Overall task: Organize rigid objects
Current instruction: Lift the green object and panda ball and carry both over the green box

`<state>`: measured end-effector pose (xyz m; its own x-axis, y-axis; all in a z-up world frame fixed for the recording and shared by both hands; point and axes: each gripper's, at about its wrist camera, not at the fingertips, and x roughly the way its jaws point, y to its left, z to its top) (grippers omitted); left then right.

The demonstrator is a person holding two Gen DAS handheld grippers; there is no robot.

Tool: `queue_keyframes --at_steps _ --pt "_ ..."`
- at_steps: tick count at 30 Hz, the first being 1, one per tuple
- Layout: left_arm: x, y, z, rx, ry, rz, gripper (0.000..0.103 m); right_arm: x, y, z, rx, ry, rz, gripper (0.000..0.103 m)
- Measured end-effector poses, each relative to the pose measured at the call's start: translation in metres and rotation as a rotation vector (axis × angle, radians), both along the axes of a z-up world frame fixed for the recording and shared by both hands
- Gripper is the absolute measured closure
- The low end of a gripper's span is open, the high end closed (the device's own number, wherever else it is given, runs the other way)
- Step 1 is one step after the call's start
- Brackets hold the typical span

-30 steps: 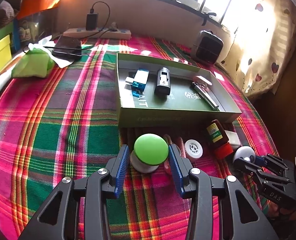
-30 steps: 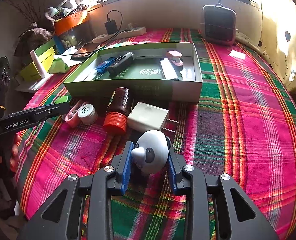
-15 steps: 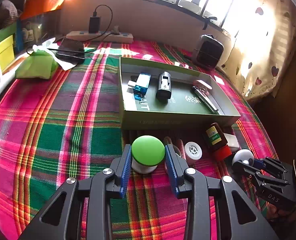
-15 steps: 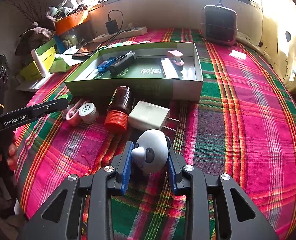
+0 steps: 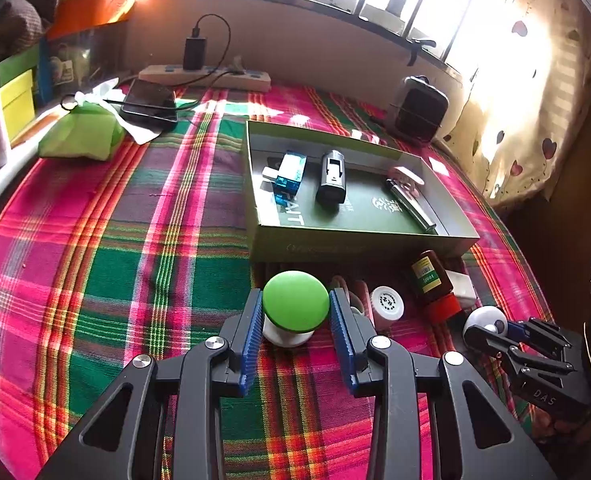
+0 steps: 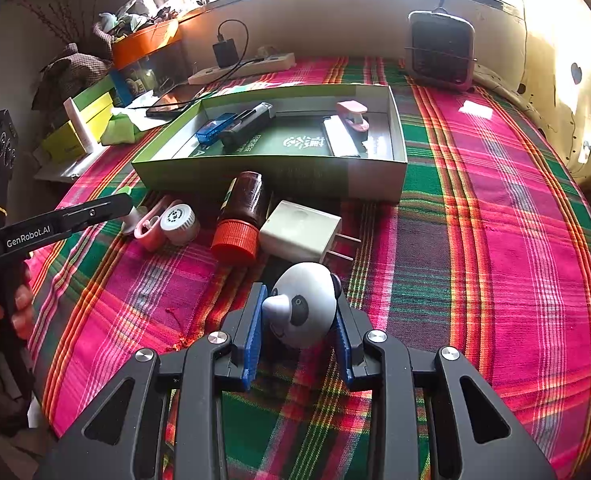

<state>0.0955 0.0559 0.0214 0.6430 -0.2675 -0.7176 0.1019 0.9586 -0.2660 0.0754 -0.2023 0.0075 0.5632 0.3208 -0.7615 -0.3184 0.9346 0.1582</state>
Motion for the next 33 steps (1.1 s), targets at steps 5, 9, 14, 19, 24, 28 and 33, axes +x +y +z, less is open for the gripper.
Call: queue_keyframes --at_steps 5,9,14,19,24,28,33 --pt "-0.003 0.003 0.005 0.001 -0.010 0.007 0.071 -0.002 0.000 0.003 0.003 -0.009 0.007 0.074" --pt "-0.004 0.003 0.007 -0.001 -0.015 0.008 0.071 -0.001 -0.001 0.003 0.007 -0.009 0.007 0.074" --pt "-0.006 0.003 0.013 0.001 -0.027 0.006 0.071 -0.004 -0.003 0.007 0.012 -0.025 0.004 0.074" --pt "-0.008 0.003 0.021 -0.005 -0.039 0.001 0.071 -0.005 -0.004 0.012 0.015 -0.037 0.009 0.074" --pt "-0.004 0.004 0.030 0.000 -0.054 -0.001 0.071 -0.005 -0.007 0.020 0.023 -0.053 0.010 0.074" --pt "0.001 0.004 0.037 -0.003 -0.065 -0.007 0.071 -0.001 -0.009 0.028 0.021 -0.070 0.007 0.074" --pt "0.009 0.000 0.045 0.003 -0.079 -0.018 0.071 0.007 -0.011 0.037 0.023 -0.090 0.004 0.074"
